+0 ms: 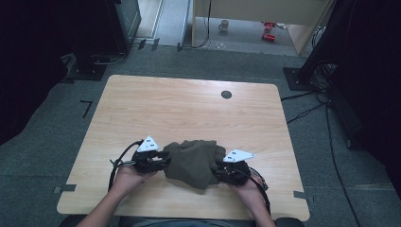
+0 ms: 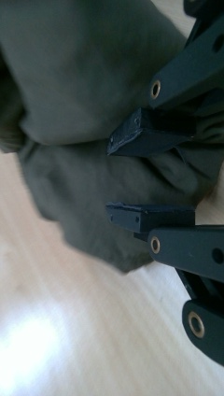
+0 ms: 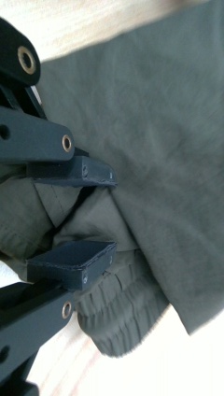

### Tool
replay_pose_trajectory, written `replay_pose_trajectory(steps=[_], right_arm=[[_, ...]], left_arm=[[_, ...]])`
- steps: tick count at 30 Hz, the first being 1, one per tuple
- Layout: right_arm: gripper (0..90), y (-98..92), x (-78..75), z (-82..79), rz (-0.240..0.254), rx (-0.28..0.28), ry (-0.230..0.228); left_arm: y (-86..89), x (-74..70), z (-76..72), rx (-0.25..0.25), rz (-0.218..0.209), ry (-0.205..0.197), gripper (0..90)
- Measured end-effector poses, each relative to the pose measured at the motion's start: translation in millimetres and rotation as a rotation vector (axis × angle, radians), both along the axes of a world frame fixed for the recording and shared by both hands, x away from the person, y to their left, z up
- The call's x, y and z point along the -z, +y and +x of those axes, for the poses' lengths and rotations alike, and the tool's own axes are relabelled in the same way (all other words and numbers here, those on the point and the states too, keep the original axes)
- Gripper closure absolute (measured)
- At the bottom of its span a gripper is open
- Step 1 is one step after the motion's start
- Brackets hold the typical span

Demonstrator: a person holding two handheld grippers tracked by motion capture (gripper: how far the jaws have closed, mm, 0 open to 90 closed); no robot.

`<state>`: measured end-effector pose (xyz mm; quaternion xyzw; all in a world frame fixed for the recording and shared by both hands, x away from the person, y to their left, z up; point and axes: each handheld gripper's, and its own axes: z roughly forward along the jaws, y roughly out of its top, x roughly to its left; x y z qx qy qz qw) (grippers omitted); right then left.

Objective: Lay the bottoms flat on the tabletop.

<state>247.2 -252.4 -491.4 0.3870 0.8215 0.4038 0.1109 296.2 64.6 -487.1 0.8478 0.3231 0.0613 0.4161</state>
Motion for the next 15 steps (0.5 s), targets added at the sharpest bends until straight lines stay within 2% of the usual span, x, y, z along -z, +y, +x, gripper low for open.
replay_pose_trajectory(steps=[3, 5, 8, 10, 15], right_arm=[[61.1, 3.2, 6.9, 4.7, -0.022, 0.0, 0.021], [61.8, 5.0, 10.2, 8.6, -0.027, 0.001, 0.031], [62.4, 8.3, 13.0, 16.9, -0.047, -0.012, 0.012], [63.0, 9.9, 13.8, 25.7, -0.043, -0.013, 0.012], [64.0, 14.3, 14.0, 55.3, -0.062, 0.002, 0.002]], left_arm=[[-5.6, 7.4, 2.9, 0.004, 0.039, -0.003, 65.5], [-6.2, 11.1, 8.0, -0.004, 0.038, 0.005, 66.4], [-4.8, 12.8, 19.6, -0.028, 0.047, -0.003, 67.0], [-4.6, 12.9, 27.2, -0.037, 0.057, -0.012, 67.0], [-4.0, 12.5, 54.4, -0.071, 0.057, 0.002, 66.9]])
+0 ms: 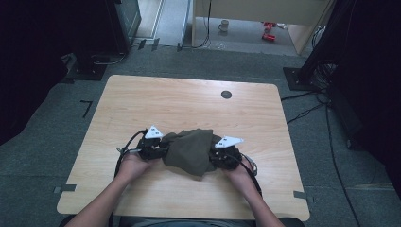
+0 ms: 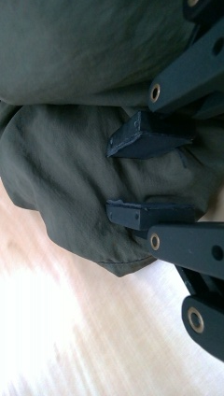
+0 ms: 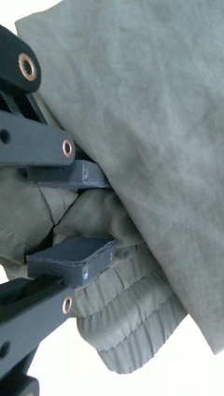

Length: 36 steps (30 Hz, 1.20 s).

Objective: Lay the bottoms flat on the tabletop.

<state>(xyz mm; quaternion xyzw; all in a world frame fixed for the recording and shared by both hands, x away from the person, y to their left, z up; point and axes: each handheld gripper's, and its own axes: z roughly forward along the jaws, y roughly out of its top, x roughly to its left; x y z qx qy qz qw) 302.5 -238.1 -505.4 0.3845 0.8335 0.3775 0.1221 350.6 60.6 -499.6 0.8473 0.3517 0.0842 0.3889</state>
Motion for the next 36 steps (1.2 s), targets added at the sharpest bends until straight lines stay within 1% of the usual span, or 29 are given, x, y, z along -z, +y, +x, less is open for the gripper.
replay_pose_trajectory(steps=[1, 2, 3, 4, 5, 6, 7, 9, 11, 13, 14, 15, 16, 17, 18, 19, 20, 21, 22, 23, 24, 25, 27, 28, 30, 31, 33, 35, 36], right_arm=[[64.0, 0.0, -0.3, 6.6, 0.006, 0.011, 0.006], [64.1, 0.1, -0.5, 11.9, 0.006, 0.016, 0.01], [64.0, 0.5, -0.7, 20.0, 0.007, 0.023, 0.007], [64.0, 0.5, -0.7, 20.0, 0.007, 0.023, 0.007], [64.0, 1.3, -1.2, 26.3, 0.003, 0.028, 0.01], [64.0, 1.9, -1.4, 36.1, -0.003, 0.029, 0.0], [64.1, 1.3, -1.3, 48.8, -0.004, 0.039, -0.002], [64.2, -0.4, -1.2, 61.7, 0.009, 0.06, 0.003], [64.1, -2.1, -0.7, 75.4, 0.02, 0.067, 0.002], [64.1, -3.2, -0.5, 86.1, 0.031, 0.072, 0.003], [64.1, -3.4, -0.5, 89.4, 0.034, 0.076, 0.005], [64.0, -2.6, -0.8, 93.6, 0.033, 0.079, 0.008], [63.8, -2.0, -0.8, 95.7, 0.024, 0.078, 0.0], [63.5, -0.5, -0.1, 99.0, 0.022, 0.077, -0.006], [63.3, -0.6, 0.2, 100.6, 0.026, 0.082, -0.006], [62.2, -1.5, 0.1, 102.4, 0.047, 0.088, 0.008], [61.3, -2.9, -0.1, 103.5, 0.059, 0.085, 0.009], [60.3, -4.3, -1.9, 102.6, 0.082, 0.098, 0.022], [59.1, -5.3, -3.1, 101.6, 0.088, 0.101, 0.019], [58.0, -6.9, -5.0, 99.4, 0.087, 0.096, 0.008], [58.0, -6.9, -5.0, 99.4, 0.087, 0.096, 0.008], [56.6, -8.5, -8.5, 95.5, 0.078, 0.093, -0.007], [55.3, -10.7, -11.0, 92.6, 0.066, 0.086, -0.018], [54.4, -11.8, -11.5, 91.7, 0.066, 0.089, -0.022], [52.7, -14.3, -12.1, 90.7, 0.069, 0.098, -0.013], [51.6, -16.1, -12.7, 90.1, 0.073, 0.1, -0.011], [49.2, -18.0, -14.9, 88.2, 0.083, 0.109, -0.015], [48.3, -20.7, -17.2, 84.3, 0.089, 0.105, -0.024], [47.2, -21.0, -17.9, 82.8, 0.089, 0.107, -0.018]], left_arm=[[-0.2, -0.1, 4.1, -0.003, 0.004, -0.006, 66.8], [-0.7, -0.4, 11.3, -0.006, 0.014, -0.01, 66.6], [-1.0, -0.7, 17.2, -0.011, 0.018, -0.014, 66.5], [-1.0, -0.7, 17.2, -0.011, 0.018, -0.014, 66.4], [-1.6, -0.6, 25.8, -0.024, 0.017, -0.012, 66.4], [-1.4, -0.4, 30.2, -0.025, 0.017, -0.013, 66.4], [-1.3, 0.1, 40.5, -0.035, 0.01, -0.012, 66.4], [-1.1, 1.1, 50.3, -0.049, -0.001, -0.012, 66.5], [-0.3, 2.8, 60.3, -0.065, -0.015, -0.014, 66.5], [0.6, 3.3, 68.4, -0.081, -0.025, -0.007, 66.7], [-0.1, 2.8, 72.3, -0.087, -0.021, -0.003, 66.8], [-0.4, 2.6, 74.4, -0.084, -0.014, -0.008, 66.8], [-1.0, 2.3, 77.6, -0.086, -0.008, -0.011, 66.8], [-1.4, 2.2, 79.4, -0.09, -0.011, -0.009, 66.7], [-1.4, 1.8, 81.7, -0.098, -0.013, -0.007, 66.8], [-1.0, 1.5, 82.5, -0.099, -0.016, -0.003, 67.5], [0.1, 0.8, 83.4, -0.1, -0.025, 0.008, 68.3], [0.9, 0.5, 83.4, -0.098, -0.03, 0.008, 69.0], [1.7, 0.1, 82.8, -0.096, -0.029, 0.004, 69.3], [2.0, -0.5, 82.3, -0.086, -0.023, -0.005, 69.2], [2.0, -0.5, 82.3, -0.086, -0.023, -0.005, 67.7], [1.7, -1.5, 82.0, -0.083, -0.019, -0.006, 65.1], [1.2, -3.3, 81.4, -0.083, -0.032, -0.001, 62.9], [1.2, -3.3, 81.4, -0.083, -0.032, -0.001, 62.3], [-1.7, -5.4, 79.9, -0.079, -0.003, -0.024, 60.1], [-2.3, -6.4, 79.5, -0.08, 0.003, -0.025, 59.4], [-1.8, -9.9, 78.7, -0.082, -0.017, -0.021, 59.4], [-1.3, -13.5, 77.8, -0.083, -0.025, -0.032, 59.7], [-1.1, -16.5, 77.6, -0.083, -0.027, -0.036, 59.7]])
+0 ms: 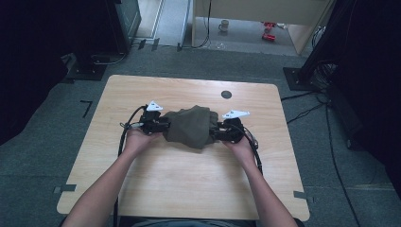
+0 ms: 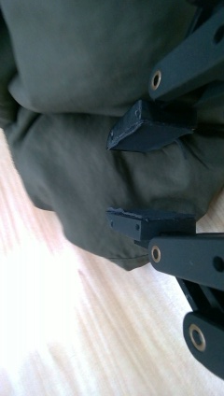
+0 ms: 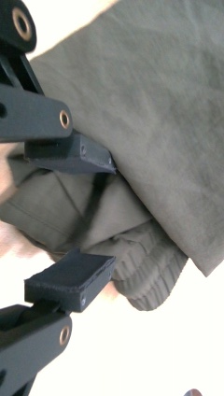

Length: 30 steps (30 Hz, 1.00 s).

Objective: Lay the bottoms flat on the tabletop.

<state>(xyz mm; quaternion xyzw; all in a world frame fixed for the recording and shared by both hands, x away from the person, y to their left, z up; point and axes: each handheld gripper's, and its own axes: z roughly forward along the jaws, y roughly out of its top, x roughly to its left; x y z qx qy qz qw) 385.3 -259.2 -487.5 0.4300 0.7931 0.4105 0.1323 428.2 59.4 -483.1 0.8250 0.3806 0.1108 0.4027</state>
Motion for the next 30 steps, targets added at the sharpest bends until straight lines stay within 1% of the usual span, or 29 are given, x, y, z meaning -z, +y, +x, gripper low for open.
replay_pose_trajectory(steps=[3, 4, 5, 6, 9, 11, 12, 13, 14, 15, 16, 17, 18, 20, 21, 22, 25, 28, 30], right_arm=[[46.3, -3.1, -1.2, -8.5, 0.0, -0.004, -0.011], [46.3, -3.1, -1.2, -8.5, 0.0, -0.004, -0.011], [45.8, -6.7, -1.3, -14.3, -0.001, -0.001, -0.029], [45.7, -8.0, -1.0, -16.1, 0.003, 0.0, -0.026], [45.5, -14.0, 2.8, -22.8, 0.012, 0.005, -0.028], [45.5, -18.2, 5.1, -26.1, 0.017, 0.013, -0.022], [45.5, -18.2, 5.1, -26.1, 0.017, 0.013, -0.022], [45.5, -22.7, 5.4, -29.5, 0.023, 0.028, -0.026], [45.5, -24.9, 5.7, -30.7, 0.029, 0.035, -0.028], [45.5, -26.7, 6.0, -31.4, 0.039, 0.04, -0.026], [45.5, -26.7, 6.0, -31.4, 0.039, 0.04, -0.026], [45.5, -30.2, 6.9, -32.1, 0.021, 0.042, -0.02], [45.5, -31.4, 7.2, -32.6, 0.018, 0.045, -0.018], [45.5, -33.4, 7.6, -33.3, 0.022, 0.047, -0.016], [45.4, -37.9, 7.1, -34.8, 0.023, 0.057, -0.009], [45.4, -39.5, 6.9, -35.4, 0.022, 0.059, -0.014], [45.4, -45.2, 5.8, -37.0, 0.028, 0.078, -0.015], [45.4, -48.5, 6.1, -38.9, 0.032, 0.091, -0.01], [45.4, -48.7, 7.2, -40.2, 0.03, 0.092, -0.009]], left_arm=[[0.3, -5.2, 0.4, 0.005, -0.012, 0.003, 59.4], [-0.3, -8.1, 1.5, 0.008, -0.011, 0.013, 59.4], [-0.7, -12.7, 4.1, 0.015, -0.012, 0.026, 59.2], [-1.2, -14.8, 5.1, 0.015, -0.02, 0.034, 59.1], [-3.0, -21.0, 6.8, 0.009, -0.019, 0.028, 59.2], [-4.0, -23.1, 7.1, 0.009, -0.02, 0.027, 62.6], [-5.4, -25.5, 7.0, 0.009, -0.019, 0.025, 62.6], [-10.1, -31.4, 5.9, 0.017, -0.015, 0.022, 65.5], [-10.1, -31.4, 5.9, 0.017, -0.015, 0.022, 66.3], [-14.6, -37.1, 3.0, 0.034, -0.019, 0.001, 66.6], [-14.6, -37.1, 3.0, 0.034, -0.019, 0.001, 66.6], [-17.6, -41.2, -0.7, 0.05, -0.025, -0.011, 66.6], [-18.7, -42.2, -2.4, 0.06, -0.023, -0.014, 66.5], [-19.4, -42.8, -3.8, 0.066, -0.02, -0.013, 66.3], [-20.3, -43.4, -6.7, 0.074, -0.017, -0.012, 66.0], [-19.9, -44.0, -11.1, 0.078, -0.025, -0.023, 65.9], [-19.0, -43.6, -19.5, 0.089, -0.05, -0.026, 65.7], [-18.5, -41.6, -28.4, 0.103, -0.056, -0.031, 63.0], [-18.4, -41.0, -30.6, 0.102, -0.059, -0.033, 62.2]])
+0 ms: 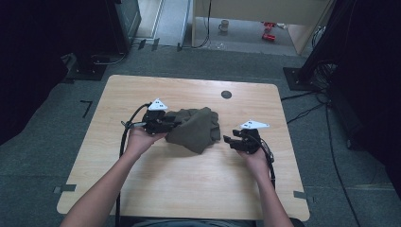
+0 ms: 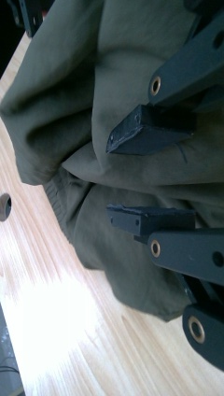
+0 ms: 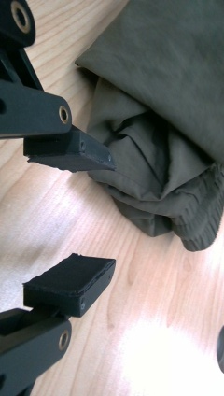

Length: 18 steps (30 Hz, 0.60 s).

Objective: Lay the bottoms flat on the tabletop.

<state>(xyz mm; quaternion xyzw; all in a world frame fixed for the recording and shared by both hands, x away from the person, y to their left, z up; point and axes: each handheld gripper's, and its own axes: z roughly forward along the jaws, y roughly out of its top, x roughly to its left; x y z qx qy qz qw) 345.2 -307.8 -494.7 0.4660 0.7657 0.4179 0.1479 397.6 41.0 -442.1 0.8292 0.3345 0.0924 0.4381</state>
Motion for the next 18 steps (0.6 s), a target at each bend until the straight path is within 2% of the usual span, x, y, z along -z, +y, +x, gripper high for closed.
replay_pose_trajectory(steps=[7, 9, 18], right_arm=[[45.4, 2.8, 0.6, -3.2, -0.029, -0.007, 0.001], [45.4, 1.5, 0.5, -4.8, -0.031, -0.004, 0.004], [45.4, -6.1, -3.2, -9.0, -0.02, 0.02, -0.003]], left_arm=[[3.4, 5.4, -16.4, 0.002, -0.023, -0.001, 61.6], [2.4, 8.8, -25.4, 0.021, -0.025, 0.0, 61.1], [-1.1, 19.4, -49.0, 0.064, -0.003, 0.005, 58.8]])
